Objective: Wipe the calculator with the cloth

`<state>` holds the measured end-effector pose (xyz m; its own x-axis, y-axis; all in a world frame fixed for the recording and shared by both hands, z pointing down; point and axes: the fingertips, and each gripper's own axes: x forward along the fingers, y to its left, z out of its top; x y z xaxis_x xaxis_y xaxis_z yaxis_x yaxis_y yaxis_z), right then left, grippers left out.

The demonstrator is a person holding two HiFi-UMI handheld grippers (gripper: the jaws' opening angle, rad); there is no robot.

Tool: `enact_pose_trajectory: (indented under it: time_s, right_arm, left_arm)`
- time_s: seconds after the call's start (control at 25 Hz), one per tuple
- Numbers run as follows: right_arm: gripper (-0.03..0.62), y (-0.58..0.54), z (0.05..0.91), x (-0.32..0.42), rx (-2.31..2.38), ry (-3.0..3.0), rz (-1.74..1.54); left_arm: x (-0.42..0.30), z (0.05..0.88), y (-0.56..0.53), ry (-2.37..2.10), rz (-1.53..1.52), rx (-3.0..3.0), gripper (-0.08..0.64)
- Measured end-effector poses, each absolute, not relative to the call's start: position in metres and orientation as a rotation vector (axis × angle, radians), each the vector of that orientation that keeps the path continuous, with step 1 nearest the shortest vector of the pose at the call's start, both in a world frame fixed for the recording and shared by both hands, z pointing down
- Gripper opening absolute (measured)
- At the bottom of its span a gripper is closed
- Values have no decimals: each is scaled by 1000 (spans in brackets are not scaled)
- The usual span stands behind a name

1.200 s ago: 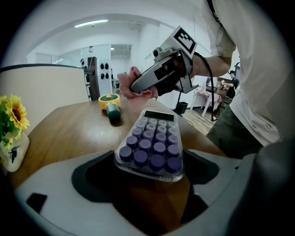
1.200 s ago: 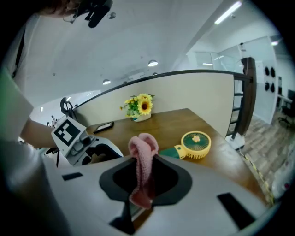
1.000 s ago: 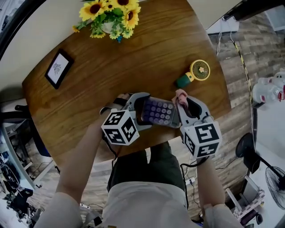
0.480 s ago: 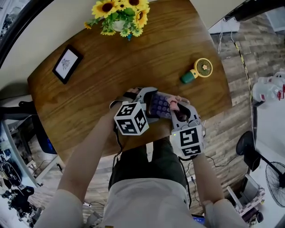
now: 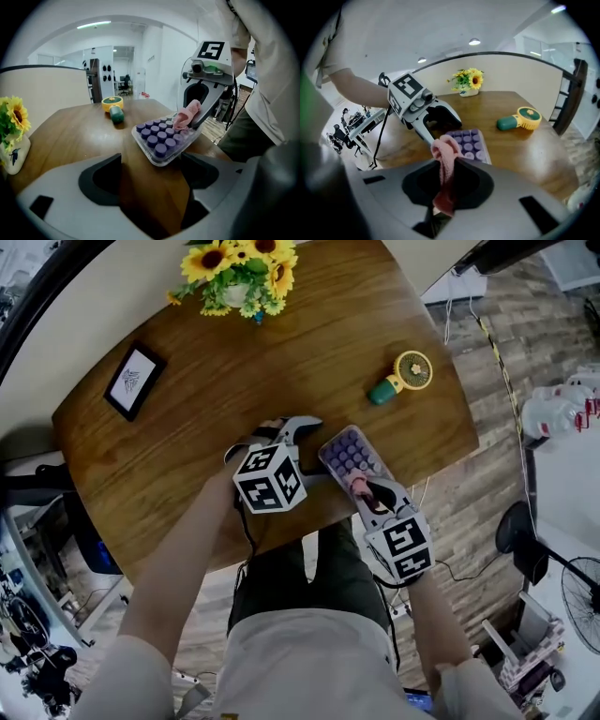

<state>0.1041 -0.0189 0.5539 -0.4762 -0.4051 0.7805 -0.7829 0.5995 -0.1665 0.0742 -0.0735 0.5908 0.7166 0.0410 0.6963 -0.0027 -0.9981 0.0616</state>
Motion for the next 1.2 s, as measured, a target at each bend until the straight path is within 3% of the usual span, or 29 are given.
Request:
enact_pose_trajectory:
  time_s: [0.24,0.44,0.56,0.8,1.2]
  right_arm:
    - [46,-17,553,103,950,-2200,685]
    - [46,-14,552,88,684,-2309,570]
    - [46,-13,551,84,526,-2340,523]
    - [48,26,557,73,247,-2285,476]
    - [51,-82,507,130,923,-2353,532]
  left_arm:
    - [75,589,-64,155,1166,2922,403]
    - [96,583,-45,579,1242,3088,490]
    - [99,590,-41,702,1299,2997,491]
    - [99,590,-51,488,1187,2966,494]
    - [105,588,-65,-96,1133,2862,494]
